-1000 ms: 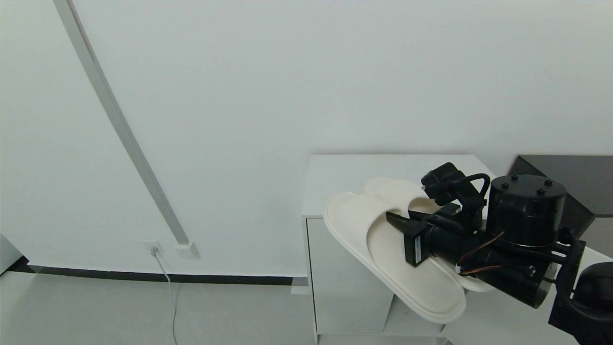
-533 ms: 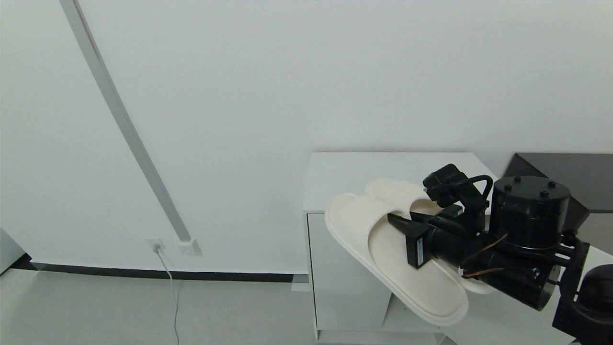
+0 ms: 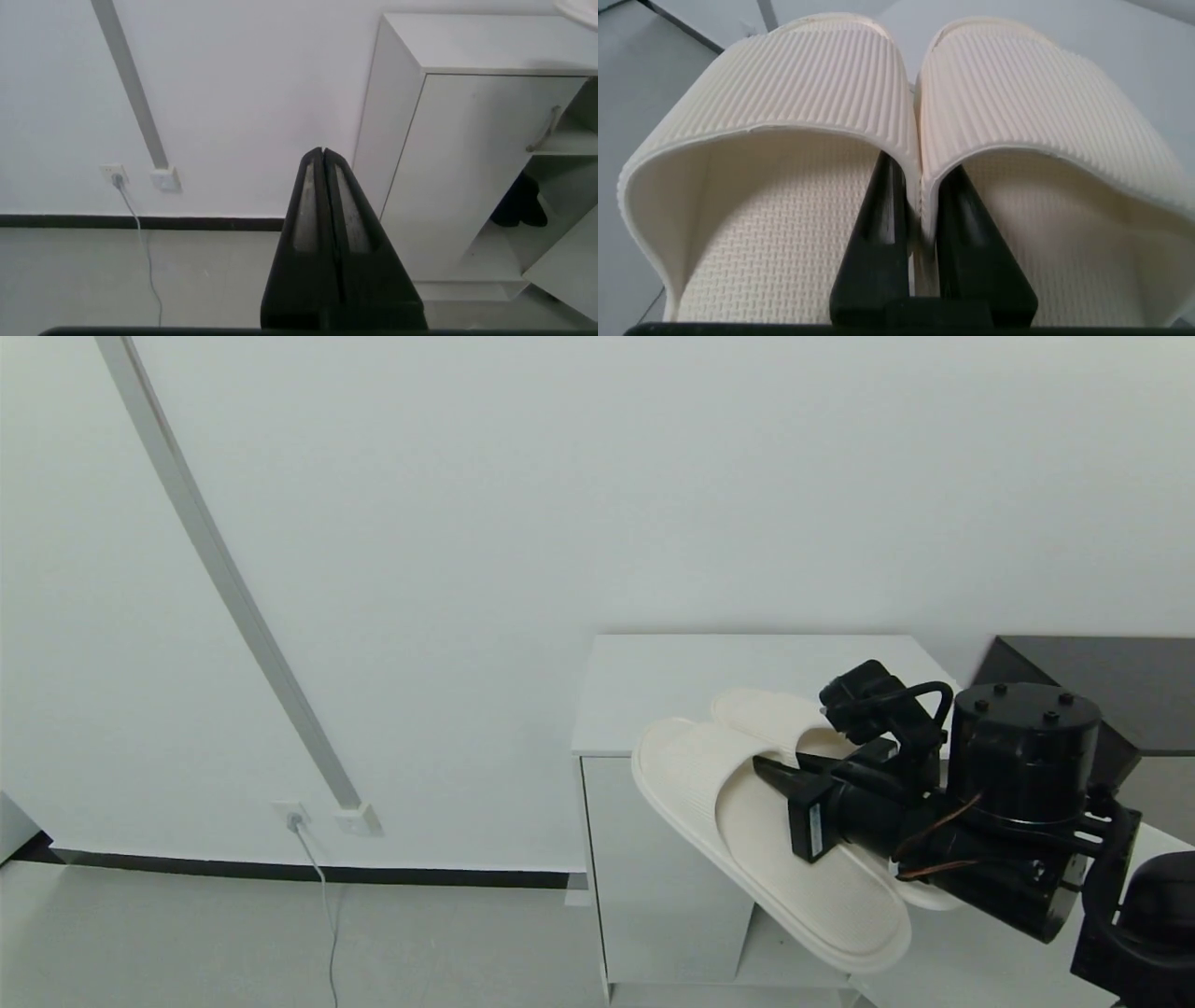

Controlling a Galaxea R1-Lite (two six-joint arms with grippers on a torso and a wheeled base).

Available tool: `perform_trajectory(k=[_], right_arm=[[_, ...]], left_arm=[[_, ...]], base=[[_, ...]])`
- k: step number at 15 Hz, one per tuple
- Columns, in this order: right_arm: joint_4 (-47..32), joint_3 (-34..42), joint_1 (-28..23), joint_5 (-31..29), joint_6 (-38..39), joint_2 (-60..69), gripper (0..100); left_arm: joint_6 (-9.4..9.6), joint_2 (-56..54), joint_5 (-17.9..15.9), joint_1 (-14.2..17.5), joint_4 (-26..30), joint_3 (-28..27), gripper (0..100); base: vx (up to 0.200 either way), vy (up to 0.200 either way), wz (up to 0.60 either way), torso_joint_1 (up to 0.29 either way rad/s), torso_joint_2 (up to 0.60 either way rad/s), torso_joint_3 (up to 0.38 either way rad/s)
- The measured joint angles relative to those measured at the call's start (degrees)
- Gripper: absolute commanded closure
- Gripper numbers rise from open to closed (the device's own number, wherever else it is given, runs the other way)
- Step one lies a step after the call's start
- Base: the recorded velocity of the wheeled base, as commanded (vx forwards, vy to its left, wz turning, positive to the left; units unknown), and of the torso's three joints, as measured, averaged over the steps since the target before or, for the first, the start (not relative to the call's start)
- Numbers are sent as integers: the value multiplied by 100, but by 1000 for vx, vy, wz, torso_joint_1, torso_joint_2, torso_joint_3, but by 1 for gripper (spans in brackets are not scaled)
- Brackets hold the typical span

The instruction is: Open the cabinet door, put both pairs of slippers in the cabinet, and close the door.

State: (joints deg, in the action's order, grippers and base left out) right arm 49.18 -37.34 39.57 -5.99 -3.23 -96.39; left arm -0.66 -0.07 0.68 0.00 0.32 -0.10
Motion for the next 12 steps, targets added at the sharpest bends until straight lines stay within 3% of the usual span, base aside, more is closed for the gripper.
perform_trajectory(k=[12], right_arm=[[26,157,-27,38,12,28,100]], left_arm=[[0,0,0,0,1,2,100]], base=[[0,-200,0,3,4,3]])
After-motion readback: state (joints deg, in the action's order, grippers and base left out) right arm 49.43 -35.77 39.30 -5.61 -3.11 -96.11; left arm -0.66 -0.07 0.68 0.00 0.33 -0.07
